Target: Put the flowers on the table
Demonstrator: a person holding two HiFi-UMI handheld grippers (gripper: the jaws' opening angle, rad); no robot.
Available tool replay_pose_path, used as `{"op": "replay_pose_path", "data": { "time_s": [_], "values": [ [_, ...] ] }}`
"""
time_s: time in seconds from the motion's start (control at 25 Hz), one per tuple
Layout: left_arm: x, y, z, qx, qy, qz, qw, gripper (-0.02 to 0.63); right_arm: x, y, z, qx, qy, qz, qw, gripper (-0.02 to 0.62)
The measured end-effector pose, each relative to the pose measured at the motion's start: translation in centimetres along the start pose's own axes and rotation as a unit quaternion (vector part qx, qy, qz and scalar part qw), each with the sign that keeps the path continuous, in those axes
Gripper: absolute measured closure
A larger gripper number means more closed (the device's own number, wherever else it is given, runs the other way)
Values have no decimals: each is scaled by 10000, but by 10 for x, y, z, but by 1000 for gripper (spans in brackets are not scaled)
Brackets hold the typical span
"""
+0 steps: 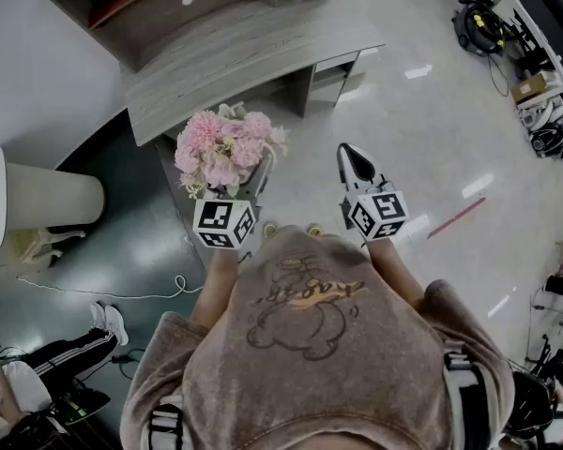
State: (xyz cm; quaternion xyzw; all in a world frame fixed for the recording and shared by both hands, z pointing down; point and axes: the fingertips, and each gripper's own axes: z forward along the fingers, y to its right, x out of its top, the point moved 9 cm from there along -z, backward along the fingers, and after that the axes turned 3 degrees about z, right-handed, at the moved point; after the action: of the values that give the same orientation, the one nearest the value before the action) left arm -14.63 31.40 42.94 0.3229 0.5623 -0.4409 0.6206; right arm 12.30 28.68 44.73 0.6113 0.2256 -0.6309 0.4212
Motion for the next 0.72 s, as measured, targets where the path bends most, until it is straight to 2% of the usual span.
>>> {"op": "replay_pose_path", "data": {
  "time_s": [0.28, 0.72],
  "values": [
    [-3, -11, -1, -98, -19, 54, 9999, 287, -5, -7, 7, -23, -4, 47, 10000, 601],
    [-2, -52, 6, -683, 6, 266, 9973, 287, -25, -29, 24, -579, 86, 166, 9981, 601]
  ]
}}
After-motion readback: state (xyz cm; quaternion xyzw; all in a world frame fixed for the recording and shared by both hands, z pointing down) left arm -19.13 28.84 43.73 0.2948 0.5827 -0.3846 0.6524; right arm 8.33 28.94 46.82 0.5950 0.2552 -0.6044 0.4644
